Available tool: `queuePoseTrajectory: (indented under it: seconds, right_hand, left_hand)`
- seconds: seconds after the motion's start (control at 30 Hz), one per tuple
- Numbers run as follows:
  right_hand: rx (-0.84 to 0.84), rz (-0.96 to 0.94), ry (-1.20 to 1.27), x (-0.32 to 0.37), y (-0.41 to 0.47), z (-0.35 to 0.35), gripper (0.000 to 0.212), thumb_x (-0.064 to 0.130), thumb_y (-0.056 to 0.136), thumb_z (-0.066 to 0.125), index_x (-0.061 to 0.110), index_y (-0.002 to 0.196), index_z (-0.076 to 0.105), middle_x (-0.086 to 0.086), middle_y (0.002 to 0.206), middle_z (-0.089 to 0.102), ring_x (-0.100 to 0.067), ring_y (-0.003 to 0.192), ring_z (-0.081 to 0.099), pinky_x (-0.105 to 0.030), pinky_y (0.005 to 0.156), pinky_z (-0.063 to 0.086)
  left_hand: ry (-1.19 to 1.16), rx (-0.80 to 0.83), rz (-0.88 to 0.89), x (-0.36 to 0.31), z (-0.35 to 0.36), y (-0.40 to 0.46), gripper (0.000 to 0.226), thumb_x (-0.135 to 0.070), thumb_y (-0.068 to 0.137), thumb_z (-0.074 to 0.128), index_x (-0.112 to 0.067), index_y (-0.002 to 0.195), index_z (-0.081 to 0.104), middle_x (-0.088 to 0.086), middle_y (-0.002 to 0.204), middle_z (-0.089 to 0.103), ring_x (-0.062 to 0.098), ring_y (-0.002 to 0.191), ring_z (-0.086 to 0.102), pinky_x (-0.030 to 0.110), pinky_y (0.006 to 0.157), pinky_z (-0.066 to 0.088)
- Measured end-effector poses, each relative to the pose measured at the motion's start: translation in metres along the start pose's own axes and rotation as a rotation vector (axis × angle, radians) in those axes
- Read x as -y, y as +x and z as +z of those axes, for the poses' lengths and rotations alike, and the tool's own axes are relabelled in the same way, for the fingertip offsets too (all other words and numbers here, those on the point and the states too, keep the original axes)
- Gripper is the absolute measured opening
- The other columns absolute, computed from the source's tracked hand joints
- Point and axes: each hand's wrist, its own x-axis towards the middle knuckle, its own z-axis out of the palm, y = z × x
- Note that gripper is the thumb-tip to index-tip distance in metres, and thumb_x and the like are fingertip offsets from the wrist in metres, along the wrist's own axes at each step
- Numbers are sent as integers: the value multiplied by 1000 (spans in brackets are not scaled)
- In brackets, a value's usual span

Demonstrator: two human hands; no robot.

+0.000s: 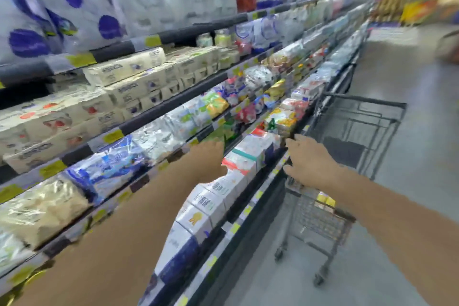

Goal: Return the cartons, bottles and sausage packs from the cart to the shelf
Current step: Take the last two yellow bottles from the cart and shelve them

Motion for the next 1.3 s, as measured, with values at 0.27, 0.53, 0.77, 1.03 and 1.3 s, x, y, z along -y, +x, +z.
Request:
queuePoseTrajectory:
  seconds: [0.27,0.53,0.77,1.03,1.3]
  right_hand:
    - [53,303,30,-135,13,37,59,34,88,57,9,140,42,-18,148,38,-35,136,39,-45,106,41]
    - [105,477,40,-235,95,82,35,28,81,60,11,111,54,-11,115,51,-33,110,53,-40,92,46]
    - [187,567,96,-294,182,124,46,22,91,54,12,134,45,-9,132,46,-28,124,45,-41,105,41]
    - [309,625,174,-365,248,208,42,18,93,54,9,133,47,-11,133,47,-28,123,46,-38,103,39]
    - [460,680,457,-418,308,335,38,25,93,57,5,124,51,-16,128,53,-30,116,55,-39,95,47]
  left_hand:
    - [-35,52,235,-109,24,132,66,-41,95,55,-4,145,35,17,146,41,34,132,44,43,105,41]
    - [-84,114,438,-175,53,292,61,-38,93,56,-3,140,38,18,140,44,35,129,46,44,100,45]
    - [4,227,547,-213,88,436,60,-40,92,55,-6,139,38,13,137,46,33,128,46,45,101,43]
    - [-44,421,535,-282,170,538,53,-36,94,55,-6,136,41,13,137,46,32,126,46,45,101,44]
    - [-188,637,340,-325,282,588,45,-42,94,55,-8,122,48,13,124,51,32,114,52,47,95,48]
